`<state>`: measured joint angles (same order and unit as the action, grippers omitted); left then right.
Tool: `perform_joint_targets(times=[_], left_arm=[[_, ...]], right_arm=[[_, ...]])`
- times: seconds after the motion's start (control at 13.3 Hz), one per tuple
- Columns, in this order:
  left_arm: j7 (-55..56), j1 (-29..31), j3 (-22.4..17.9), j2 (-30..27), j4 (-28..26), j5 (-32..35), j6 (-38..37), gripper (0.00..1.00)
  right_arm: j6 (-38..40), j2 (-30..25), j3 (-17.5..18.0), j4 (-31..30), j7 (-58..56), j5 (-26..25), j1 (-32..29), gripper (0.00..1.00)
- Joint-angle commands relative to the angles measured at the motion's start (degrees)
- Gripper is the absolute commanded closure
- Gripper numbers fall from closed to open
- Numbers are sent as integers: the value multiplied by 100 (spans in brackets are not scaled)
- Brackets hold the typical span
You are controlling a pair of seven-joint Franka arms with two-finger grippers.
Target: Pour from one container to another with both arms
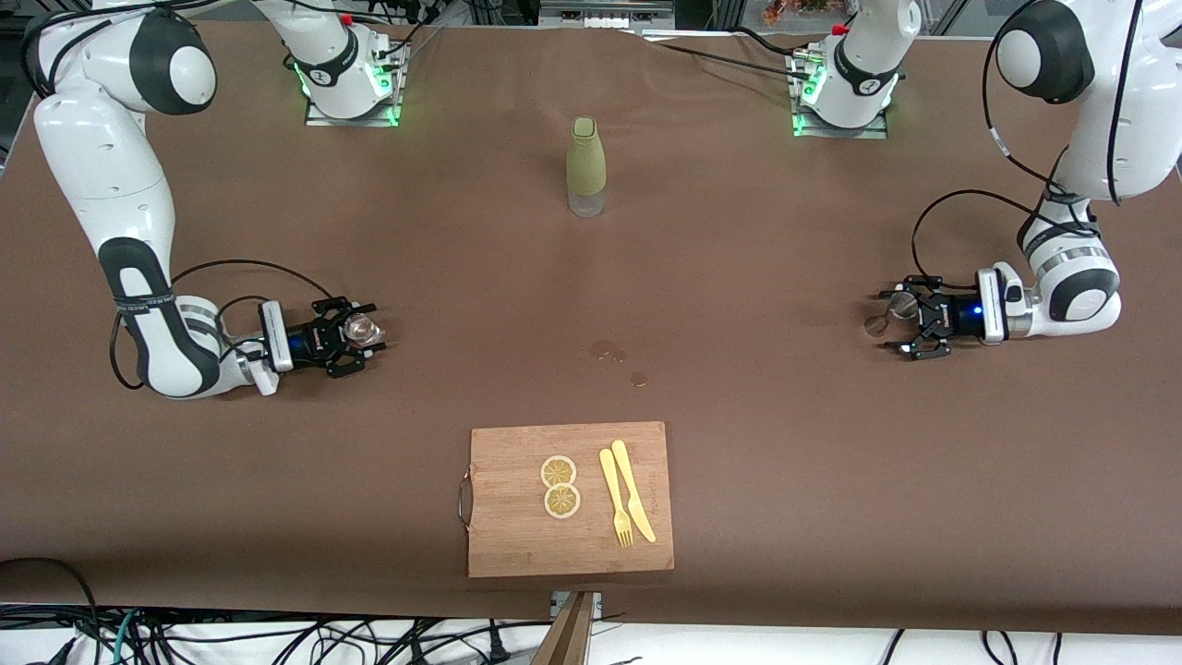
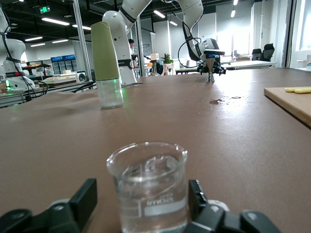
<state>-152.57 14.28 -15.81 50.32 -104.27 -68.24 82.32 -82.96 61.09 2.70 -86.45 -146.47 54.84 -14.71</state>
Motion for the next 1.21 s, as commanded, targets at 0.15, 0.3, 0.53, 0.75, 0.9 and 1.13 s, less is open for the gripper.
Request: perform_joint_targets(times=[0.15,0.3,0.53,0.75,0.9,1.13], left_arm=[[96,4,-36,-435,310,873,538,0],[131,13,-54,-680,320,1014,958,0],[744,22,-45,-1163,468,1724,1277,0],[2113,-66,95,-1779,592,2524,1409,0],[3210,-83,358,-2183,601,3034,1418,0],[5186,-591,412,-2964,575,3754,1418,0]], right_arm=[[384,-45,-418,102,206,-237,-58,0],[666,-71,-576,120,539,-220,-58,0],[806,-194,-875,436,978,-237,-67,0],[1036,-465,-1183,656,1716,-289,-41,0],[1045,-799,-1201,665,2410,-482,-41,0],[1045,-1335,-1193,665,3341,-868,-14,0]])
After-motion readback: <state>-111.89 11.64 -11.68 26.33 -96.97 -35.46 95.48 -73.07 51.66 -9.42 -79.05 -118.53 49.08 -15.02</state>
